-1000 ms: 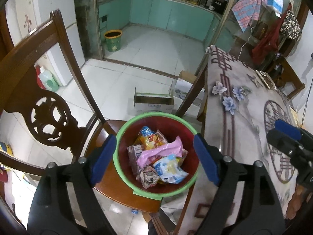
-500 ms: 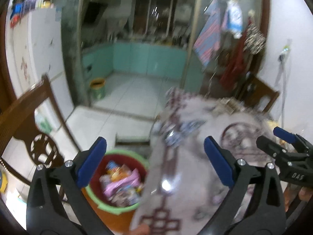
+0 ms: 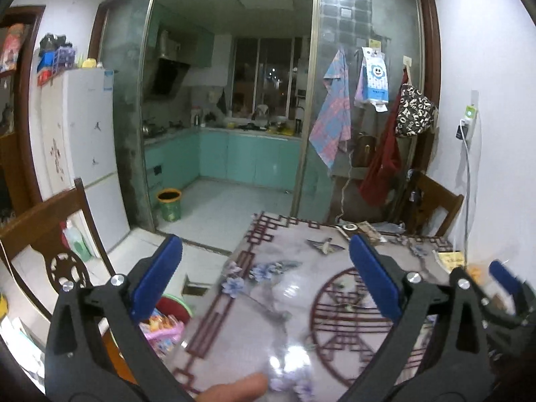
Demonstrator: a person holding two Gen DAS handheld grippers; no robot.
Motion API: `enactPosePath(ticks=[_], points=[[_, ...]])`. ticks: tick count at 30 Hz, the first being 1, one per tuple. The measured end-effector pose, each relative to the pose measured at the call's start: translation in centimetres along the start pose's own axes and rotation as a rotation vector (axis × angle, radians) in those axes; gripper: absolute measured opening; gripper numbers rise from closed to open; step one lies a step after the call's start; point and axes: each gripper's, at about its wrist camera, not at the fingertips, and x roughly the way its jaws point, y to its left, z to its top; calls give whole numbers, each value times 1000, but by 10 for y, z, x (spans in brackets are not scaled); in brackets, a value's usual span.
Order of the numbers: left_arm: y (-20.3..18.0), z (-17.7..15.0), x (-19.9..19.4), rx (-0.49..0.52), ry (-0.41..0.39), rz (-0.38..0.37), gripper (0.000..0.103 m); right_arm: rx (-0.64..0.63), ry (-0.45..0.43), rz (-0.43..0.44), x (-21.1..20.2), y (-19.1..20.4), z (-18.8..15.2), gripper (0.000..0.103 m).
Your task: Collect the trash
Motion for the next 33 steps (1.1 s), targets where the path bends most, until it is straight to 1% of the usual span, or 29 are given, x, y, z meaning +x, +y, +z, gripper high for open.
enactPosePath(ticks=[2,4,9,18,23,33], points=[[-6,0,-2,-8,8,-5,98,-3,24,-5,1,-9,-1,96],[-14,0,-8,-5,16,15,98,-1,37,0,0,-13,-2,96],[-25,0,-13,5,30,44,98,13,84,42,4,-22,-4,96],[-28,0,-17,3,39,79,98,9,96,72,3,-25,-5,96],[-27,-1,-17,-8,51,92,98,5,97,75,3,-25,-6,96],[-27,-1,-16,-12,60,90,98,5,100,74,4,-25,-6,96]])
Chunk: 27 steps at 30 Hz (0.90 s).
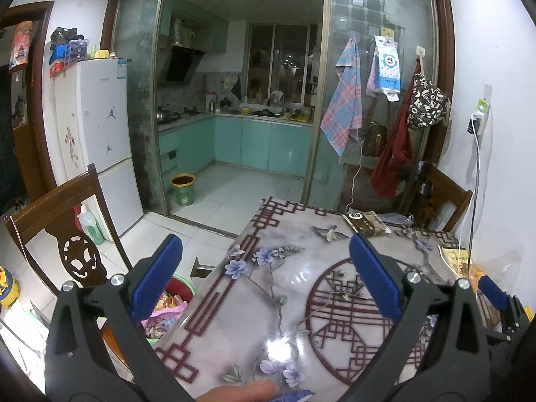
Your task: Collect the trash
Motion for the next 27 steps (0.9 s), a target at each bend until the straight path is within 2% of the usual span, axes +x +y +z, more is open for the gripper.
enactPosePath(ticks=[27], points=[[-5,-4,7,3,24,2,98,11,19,2,4,-4,-5,96]])
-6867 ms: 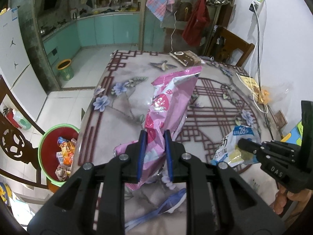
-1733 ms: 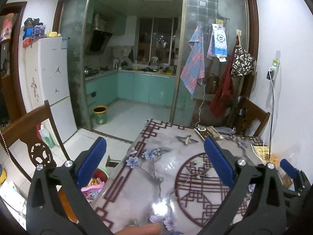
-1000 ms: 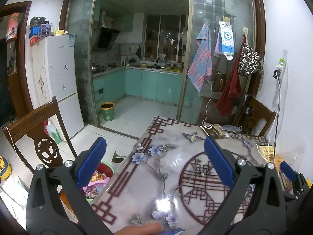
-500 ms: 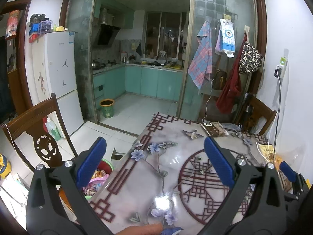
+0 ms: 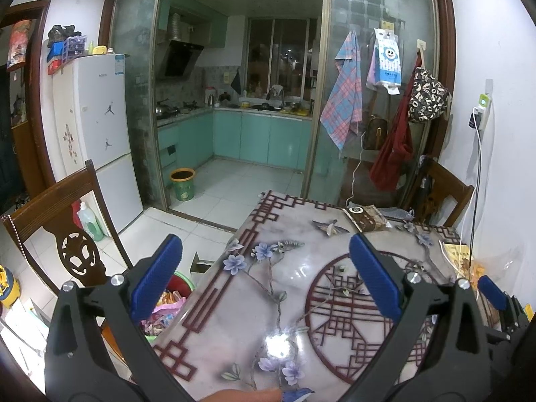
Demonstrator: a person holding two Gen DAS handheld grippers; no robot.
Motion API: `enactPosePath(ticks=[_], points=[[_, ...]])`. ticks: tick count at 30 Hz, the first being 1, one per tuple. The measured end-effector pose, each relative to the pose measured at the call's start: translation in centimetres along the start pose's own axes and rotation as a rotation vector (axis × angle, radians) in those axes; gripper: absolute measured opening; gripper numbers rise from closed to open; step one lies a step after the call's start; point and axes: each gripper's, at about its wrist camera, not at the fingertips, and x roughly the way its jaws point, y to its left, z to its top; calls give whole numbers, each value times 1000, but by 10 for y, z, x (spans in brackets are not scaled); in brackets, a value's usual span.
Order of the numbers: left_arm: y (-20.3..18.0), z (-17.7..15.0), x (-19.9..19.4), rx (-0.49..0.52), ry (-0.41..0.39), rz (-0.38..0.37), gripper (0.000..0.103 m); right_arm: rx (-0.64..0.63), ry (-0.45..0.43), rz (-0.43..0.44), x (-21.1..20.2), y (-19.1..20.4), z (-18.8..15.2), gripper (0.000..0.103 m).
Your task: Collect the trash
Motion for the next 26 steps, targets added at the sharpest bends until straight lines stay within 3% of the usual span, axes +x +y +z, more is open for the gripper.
enactPosePath(ticks=[18,26], points=[[-16,-8,21,51,23,-30,98,23,52,-15,21,-13,-8,96],[-27,-32,76,21,139,-65,98,59,144,-72,48,-40,-25,96]])
